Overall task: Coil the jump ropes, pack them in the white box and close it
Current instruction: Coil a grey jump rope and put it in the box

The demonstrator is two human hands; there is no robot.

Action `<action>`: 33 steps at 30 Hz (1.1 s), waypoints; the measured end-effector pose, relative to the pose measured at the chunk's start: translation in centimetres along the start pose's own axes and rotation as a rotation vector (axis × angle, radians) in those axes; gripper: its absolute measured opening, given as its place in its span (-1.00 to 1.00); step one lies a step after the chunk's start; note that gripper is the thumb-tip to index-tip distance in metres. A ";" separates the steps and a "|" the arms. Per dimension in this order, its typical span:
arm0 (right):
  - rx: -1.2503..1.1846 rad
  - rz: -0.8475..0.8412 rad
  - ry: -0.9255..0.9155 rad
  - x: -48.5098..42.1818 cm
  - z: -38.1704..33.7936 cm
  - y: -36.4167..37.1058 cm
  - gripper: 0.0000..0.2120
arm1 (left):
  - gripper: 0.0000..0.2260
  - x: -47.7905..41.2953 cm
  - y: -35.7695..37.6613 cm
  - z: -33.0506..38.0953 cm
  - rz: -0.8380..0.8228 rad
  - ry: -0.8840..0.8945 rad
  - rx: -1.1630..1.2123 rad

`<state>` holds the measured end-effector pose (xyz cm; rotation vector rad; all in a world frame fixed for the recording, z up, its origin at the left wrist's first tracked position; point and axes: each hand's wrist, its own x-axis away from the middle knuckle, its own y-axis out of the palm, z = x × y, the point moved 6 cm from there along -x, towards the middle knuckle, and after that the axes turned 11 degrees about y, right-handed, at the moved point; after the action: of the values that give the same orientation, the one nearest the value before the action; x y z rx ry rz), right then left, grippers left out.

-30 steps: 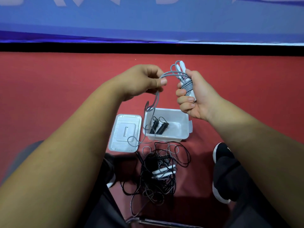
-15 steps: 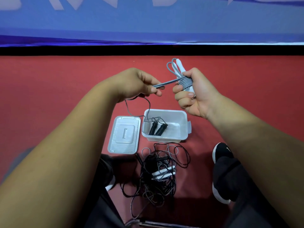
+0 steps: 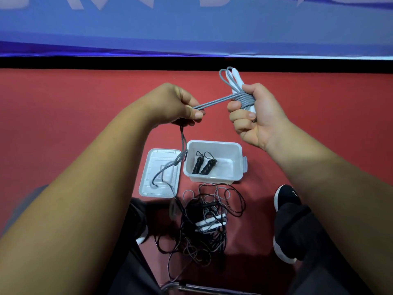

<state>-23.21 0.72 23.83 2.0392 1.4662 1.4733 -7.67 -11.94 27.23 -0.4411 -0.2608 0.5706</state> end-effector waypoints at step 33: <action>0.327 -0.770 0.725 2.7 6.3 2.0 -0.35 | -0.79 -0.4 1.7 0.3 -0.027 0.180 0.046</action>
<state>-16.88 4.14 23.82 0.7959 2.5038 1.7190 -8.87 -10.74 26.62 -0.4409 -0.0812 0.5056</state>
